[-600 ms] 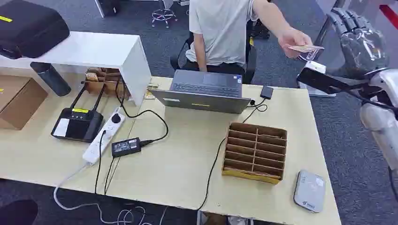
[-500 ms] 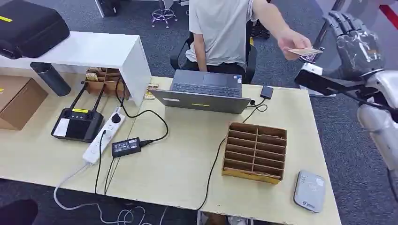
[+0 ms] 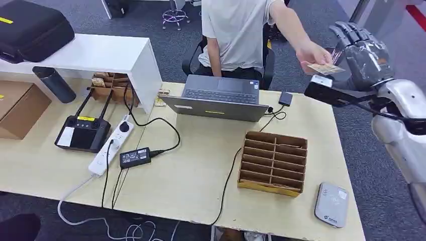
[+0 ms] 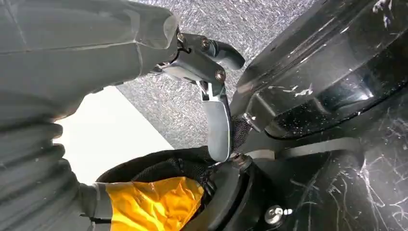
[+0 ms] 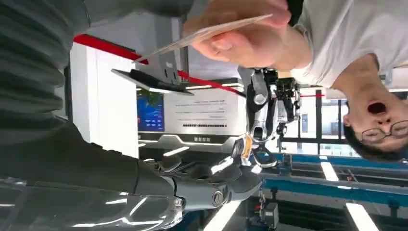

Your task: Pass the card to the sensor for recognition and then transmit it.

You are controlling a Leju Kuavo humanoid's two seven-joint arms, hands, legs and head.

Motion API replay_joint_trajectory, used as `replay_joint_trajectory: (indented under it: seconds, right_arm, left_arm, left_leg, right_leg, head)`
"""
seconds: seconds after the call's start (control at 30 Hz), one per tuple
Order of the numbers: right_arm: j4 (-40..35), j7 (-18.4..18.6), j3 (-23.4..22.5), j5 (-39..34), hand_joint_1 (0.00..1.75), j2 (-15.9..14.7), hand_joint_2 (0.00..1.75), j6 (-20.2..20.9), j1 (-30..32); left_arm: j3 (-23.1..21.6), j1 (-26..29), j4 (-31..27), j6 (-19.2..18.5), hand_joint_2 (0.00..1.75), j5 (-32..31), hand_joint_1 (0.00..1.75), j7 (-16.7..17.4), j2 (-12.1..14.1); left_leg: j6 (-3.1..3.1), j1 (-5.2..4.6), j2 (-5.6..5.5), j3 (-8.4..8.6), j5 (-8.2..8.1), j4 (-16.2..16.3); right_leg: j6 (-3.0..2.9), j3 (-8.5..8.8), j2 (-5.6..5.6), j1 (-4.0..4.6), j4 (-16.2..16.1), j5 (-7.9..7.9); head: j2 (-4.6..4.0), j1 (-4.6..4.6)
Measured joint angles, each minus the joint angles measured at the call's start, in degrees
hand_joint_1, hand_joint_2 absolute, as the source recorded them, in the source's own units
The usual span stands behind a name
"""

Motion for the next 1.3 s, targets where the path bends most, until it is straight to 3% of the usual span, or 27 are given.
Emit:
replay_joint_trajectory:
  seconds: [0.33, 0.4, 0.47, 0.53, 0.57, 0.6, 0.87, 1.3]
  right_arm:
    - [0.5, -0.6, 1.6, -0.8, 1.75, 0.8, 1.75, 0.4, 0.0]
    - [0.6, -0.6, 1.6, -0.9, 1.75, 0.8, 1.75, 0.3, 0.0]
    - [0.5, -0.3, 1.5, -1.2, 1.75, 0.6, 1.75, 0.0, 0.3]
    - [-0.1, 0.4, 1.0, -1.4, 1.75, -0.4, 1.75, -0.5, 1.5]
    - [-0.6, 0.4, 0.5, -1.7, 1.75, -1.0, 1.75, -0.6, 2.2]
    - [-1.0, 0.1, 0.0, -1.8, 1.75, -1.4, 1.75, -0.6, 2.8]
    - [-1.6, -0.3, -1.6, -1.7, 1.75, -1.8, 1.75, 0.0, 4.0]
    - [-2.1, -0.3, -1.8, -1.4, 1.75, -2.0, 1.75, 0.2, 4.5]
  left_arm:
    - [0.0, 0.0, 1.3, -1.2, 1.75, 1.1, 0.00, -0.8, -0.5]
    - [0.1, 0.1, 1.5, -0.7, 1.75, 1.0, 0.00, -2.3, -0.6]
    - [0.2, 0.5, 1.6, 1.6, 1.75, -0.4, 0.00, -5.0, -0.6]
    - [0.0, 1.0, 1.5, 7.7, 1.75, -3.9, 0.00, -6.8, -1.0]
    - [0.0, 1.2, 0.9, 9.6, 0.00, -4.9, 0.00, -6.6, -1.1]
    - [0.0, 1.3, 0.1, 10.0, 1.75, -4.6, 0.00, -6.5, -0.9]
    - [1.3, 2.4, -0.2, 8.9, 1.75, 0.1, 0.00, -8.0, -0.8]
    - [2.0, 2.8, -0.4, 8.9, 1.75, 0.9, 0.00, -7.8, -0.8]
  left_leg:
    - [0.07, -0.03, -0.01, -0.01, 0.04, 0.0]
    - [0.07, -0.05, 0.00, 0.01, 0.03, 0.0]
    - [0.07, -0.05, 0.00, 0.25, 0.04, 0.0]
    - [0.09, -0.08, -0.13, 0.40, 0.05, 0.1]
    - [0.10, -0.12, -0.17, 0.36, 0.05, 0.1]
    - [0.13, -0.18, -0.16, 0.31, 0.07, 0.1]
    - [0.24, -0.24, 0.10, 0.29, 0.12, 0.1]
    - [0.36, -0.33, 0.10, 0.26, 0.20, 0.1]
  right_leg:
    - [0.00, 0.00, -0.01, -0.02, 0.0, 0.00]
    - [0.00, -0.02, -0.01, -0.03, 0.0, 0.00]
    - [0.00, -0.05, 0.00, -0.03, 0.0, 0.00]
    - [0.03, -0.06, -0.08, -0.03, 0.0, 0.02]
    - [0.03, -0.05, -0.13, -0.08, 0.0, 0.02]
    - [0.04, -0.07, -0.13, -0.15, 0.0, 0.02]
    - [0.23, -0.21, 0.11, -0.21, 0.0, 0.15]
    - [0.38, -0.21, 0.11, -0.32, 0.0, 0.26]
  head:
    - [0.00, 0.00]
    - [0.00, 0.00]
    - [0.00, 0.00]
    - [0.00, 0.00]
    - [0.00, 0.02]
    - [0.00, 0.00]
    - [0.00, 0.00]
    - [0.00, 0.00]
